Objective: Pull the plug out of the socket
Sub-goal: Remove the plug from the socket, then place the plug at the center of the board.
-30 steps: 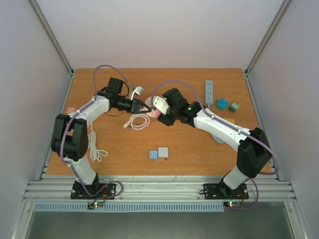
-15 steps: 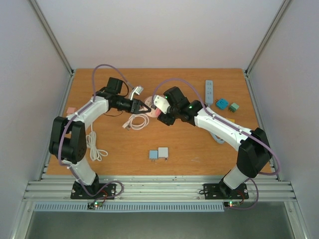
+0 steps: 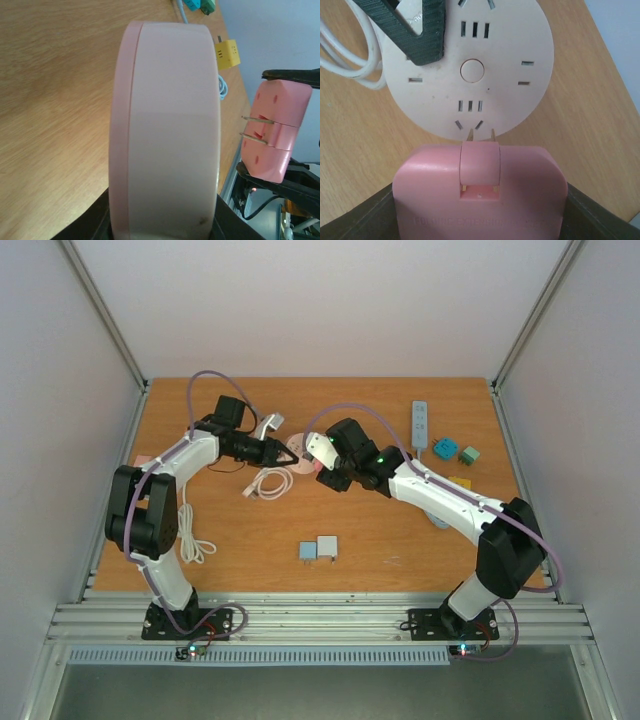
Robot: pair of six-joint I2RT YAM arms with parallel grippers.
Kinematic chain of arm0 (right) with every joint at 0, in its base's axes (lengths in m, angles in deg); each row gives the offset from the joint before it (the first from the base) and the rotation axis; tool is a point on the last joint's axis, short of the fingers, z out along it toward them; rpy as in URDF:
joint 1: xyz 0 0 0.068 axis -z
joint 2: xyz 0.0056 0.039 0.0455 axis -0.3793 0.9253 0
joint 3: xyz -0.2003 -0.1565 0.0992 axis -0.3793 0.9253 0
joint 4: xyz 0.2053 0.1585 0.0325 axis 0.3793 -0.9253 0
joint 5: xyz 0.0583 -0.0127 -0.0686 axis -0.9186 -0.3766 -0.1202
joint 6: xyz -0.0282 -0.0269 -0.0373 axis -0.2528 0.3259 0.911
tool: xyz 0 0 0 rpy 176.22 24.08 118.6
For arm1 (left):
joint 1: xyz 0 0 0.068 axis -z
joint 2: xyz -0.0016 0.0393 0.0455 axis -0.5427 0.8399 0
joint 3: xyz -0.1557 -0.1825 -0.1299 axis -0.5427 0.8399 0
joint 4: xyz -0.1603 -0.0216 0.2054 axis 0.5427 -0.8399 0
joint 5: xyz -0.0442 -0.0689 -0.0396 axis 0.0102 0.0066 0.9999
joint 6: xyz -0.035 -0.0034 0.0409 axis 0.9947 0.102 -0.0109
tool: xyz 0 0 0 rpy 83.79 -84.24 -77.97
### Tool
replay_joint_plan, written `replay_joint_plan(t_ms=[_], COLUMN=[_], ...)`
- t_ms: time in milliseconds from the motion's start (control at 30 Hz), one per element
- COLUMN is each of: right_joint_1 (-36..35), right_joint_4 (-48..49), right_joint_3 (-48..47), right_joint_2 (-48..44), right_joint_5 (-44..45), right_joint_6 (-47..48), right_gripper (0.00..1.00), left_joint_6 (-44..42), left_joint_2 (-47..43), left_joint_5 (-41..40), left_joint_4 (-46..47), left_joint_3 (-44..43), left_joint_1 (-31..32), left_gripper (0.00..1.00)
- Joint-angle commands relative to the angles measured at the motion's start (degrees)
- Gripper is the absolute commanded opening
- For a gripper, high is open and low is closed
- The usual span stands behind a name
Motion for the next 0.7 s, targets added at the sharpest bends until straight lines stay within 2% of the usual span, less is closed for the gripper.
replay_joint_plan(t_ms=[0, 100, 267, 467, 667], right_joint_1=[-0.3, 0.2, 0.2, 0.4, 0.6], right_joint_4=[-0.1, -3.5, -16.0, -27.5, -28.2], right_joint_3=[-0.5, -1.2, -1.2, 3.7, 12.5], right_joint_2=[-2.4, -2.9, -4.4, -6.4, -8.2], right_joint_5=[-2.5, -9.3, -21.2, -22.7, -19.3], right_joint_6=[0.6, 1.7, 10.8, 21.1, 24.7], right_gripper=[0.27, 0.27, 0.3, 0.32, 0.33], left_joint_6=[-1.8, -1.9, -2.6, -2.3, -2.7], left_joint_2=[-0.8, -1.4, -2.1, -2.6, -2.8], left_joint_5=[-0.1, -0.8, -2.5, -3.0, -3.0], left_joint_4=[1.1, 1.3, 1.0, 1.5, 1.5], left_joint_3=[-2.0, -2.0, -1.7, -1.6, -1.2], left_joint_1=[-0.1, -0.2, -0.4, -0.7, -0.7], left_gripper=[0.0, 0.01, 0.0, 0.0, 0.01])
